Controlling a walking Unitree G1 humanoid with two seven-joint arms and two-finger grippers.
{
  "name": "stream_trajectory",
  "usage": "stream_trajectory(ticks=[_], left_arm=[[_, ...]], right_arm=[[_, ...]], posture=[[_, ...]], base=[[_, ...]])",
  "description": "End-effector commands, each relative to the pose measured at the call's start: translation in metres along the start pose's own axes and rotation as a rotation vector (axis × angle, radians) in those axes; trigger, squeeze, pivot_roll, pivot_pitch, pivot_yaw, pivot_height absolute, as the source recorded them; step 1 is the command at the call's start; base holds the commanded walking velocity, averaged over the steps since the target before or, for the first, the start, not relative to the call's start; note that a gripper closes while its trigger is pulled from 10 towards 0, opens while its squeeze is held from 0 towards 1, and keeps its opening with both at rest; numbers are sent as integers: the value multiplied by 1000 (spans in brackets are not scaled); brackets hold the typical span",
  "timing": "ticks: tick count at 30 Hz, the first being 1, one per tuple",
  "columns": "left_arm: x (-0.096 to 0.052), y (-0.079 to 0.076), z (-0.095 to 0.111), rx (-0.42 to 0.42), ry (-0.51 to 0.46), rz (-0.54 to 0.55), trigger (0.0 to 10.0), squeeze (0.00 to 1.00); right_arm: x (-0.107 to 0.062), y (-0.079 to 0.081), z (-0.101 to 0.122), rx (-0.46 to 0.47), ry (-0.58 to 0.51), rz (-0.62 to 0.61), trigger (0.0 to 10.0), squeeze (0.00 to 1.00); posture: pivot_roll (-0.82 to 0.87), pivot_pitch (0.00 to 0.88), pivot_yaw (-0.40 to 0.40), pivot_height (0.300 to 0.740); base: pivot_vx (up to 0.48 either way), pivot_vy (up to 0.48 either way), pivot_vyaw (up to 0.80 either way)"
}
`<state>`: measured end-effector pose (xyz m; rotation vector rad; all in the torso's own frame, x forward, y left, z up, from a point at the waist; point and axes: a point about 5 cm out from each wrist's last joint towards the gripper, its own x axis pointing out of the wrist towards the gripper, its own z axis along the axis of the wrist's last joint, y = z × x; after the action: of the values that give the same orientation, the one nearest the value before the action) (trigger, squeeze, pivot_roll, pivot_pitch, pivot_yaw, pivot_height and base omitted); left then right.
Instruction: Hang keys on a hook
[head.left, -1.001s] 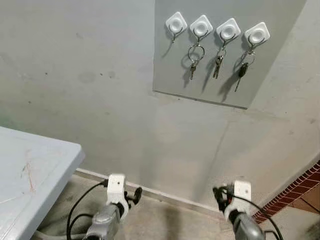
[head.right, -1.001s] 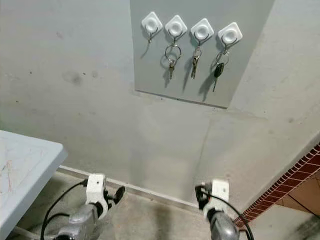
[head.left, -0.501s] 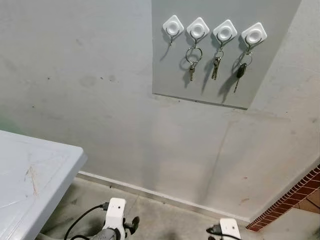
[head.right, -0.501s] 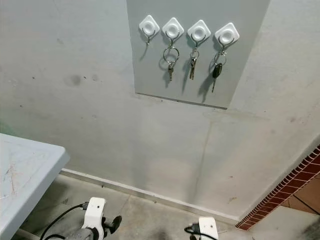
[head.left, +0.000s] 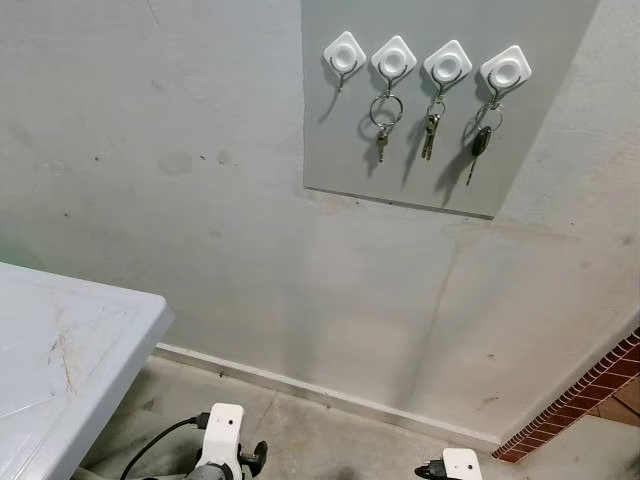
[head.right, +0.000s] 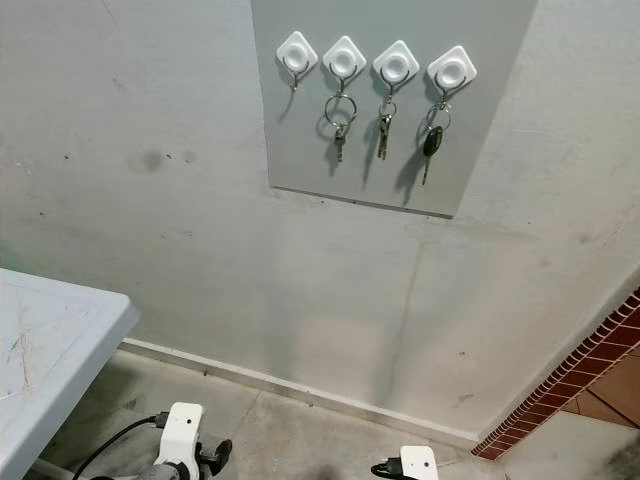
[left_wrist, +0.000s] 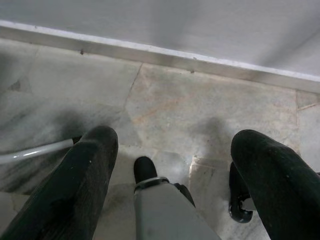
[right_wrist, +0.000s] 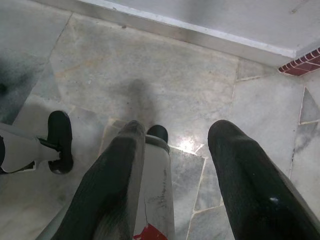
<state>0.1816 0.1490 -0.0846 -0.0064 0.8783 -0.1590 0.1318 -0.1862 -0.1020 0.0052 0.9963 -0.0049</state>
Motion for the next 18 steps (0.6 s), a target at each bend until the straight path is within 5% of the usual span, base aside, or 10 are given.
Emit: stream_trajectory(ticks=[1, 18], left_arm=[[0, 0, 0, 21, 12, -3, 10000, 0], [-1, 0, -5, 12, 29, -11, 10000, 0]], right_arm=[[0, 0, 1, 5, 1, 1, 10000, 0], [-2, -3, -6, -11, 14, 9, 10000, 0]], posture=[[-63, 0, 35, 740], [-56, 0, 28, 740]], base=[[0, 0, 0], [0, 0, 0]])
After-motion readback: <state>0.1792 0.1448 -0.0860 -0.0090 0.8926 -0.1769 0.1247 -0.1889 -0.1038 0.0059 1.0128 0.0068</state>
